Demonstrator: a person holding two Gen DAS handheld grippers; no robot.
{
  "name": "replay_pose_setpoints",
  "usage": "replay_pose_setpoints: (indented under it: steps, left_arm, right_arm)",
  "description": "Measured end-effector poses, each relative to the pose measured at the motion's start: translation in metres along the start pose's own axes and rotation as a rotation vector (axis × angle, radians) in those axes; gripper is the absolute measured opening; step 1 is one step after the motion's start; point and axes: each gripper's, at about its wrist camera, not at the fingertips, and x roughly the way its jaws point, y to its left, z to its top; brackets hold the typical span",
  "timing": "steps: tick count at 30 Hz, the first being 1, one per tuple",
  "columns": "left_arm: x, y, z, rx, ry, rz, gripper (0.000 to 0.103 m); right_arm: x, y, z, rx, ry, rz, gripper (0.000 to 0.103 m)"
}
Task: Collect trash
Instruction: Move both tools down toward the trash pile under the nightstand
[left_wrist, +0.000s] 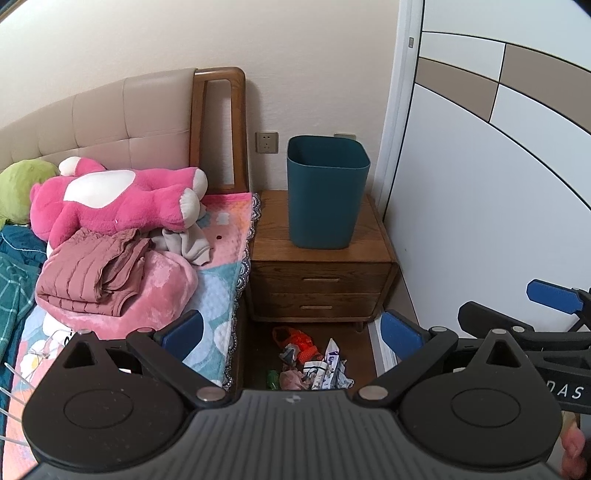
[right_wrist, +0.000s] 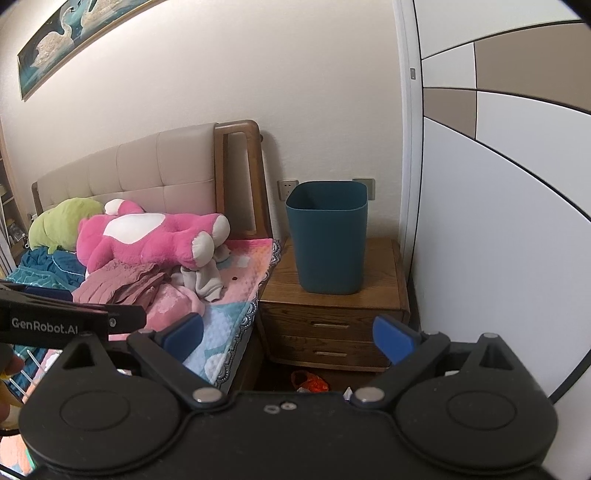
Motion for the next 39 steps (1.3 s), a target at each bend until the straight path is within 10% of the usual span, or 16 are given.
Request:
replay_pose_setpoints:
  steps: [39]
  left_arm:
    - [0.009,-0.002,0.002,0.024,0.036,-0.02,0.103]
  right_arm:
    - [0.016,-0.013,-0.004,0.009,0.016,-0.016,0.099]
